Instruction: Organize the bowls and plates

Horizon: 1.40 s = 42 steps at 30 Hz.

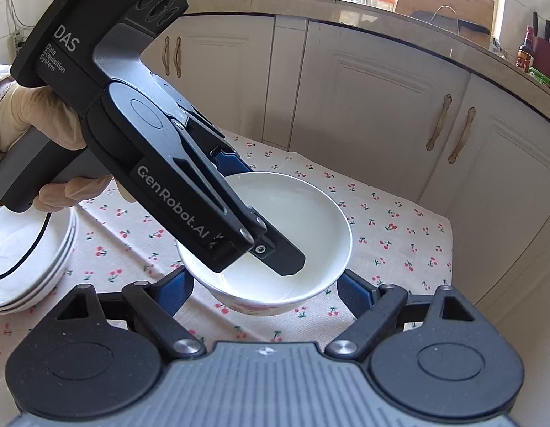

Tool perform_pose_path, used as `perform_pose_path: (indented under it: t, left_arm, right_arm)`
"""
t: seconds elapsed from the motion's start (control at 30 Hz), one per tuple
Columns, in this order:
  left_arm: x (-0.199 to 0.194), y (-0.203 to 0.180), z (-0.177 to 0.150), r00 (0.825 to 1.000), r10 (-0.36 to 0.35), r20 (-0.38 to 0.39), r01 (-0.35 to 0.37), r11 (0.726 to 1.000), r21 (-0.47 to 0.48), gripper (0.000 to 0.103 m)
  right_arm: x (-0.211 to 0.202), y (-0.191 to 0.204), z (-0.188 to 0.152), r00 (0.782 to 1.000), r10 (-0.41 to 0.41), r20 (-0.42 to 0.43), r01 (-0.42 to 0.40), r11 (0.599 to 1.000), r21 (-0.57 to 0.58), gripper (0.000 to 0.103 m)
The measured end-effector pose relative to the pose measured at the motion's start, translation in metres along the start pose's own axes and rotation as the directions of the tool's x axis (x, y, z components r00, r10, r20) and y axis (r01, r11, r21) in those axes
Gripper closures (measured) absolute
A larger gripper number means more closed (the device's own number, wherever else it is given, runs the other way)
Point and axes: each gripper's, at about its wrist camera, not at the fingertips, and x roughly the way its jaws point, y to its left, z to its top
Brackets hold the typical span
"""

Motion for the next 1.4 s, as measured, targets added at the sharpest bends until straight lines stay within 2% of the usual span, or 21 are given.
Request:
perform_pose_path:
  t: [0.83,1.4]
  left_arm:
    - [-0.085,-0.083,-0.051,0.999,-0.001,0.032,0.0,0.999,0.035,0.03]
    - [-0.1,-0.117,-0.088,0.999,-0.038,0.021,0.037,0.998,0.059,0.03]
  right_arm:
    - [-0.099,0.077,-0.02,1.0,-0.022,0.014,0.022,1.0,-0.002,0.012]
    - [-0.136,0.112,-0.053,0.999,-0.052,0.0,0.052,0.998,0.019,0.012]
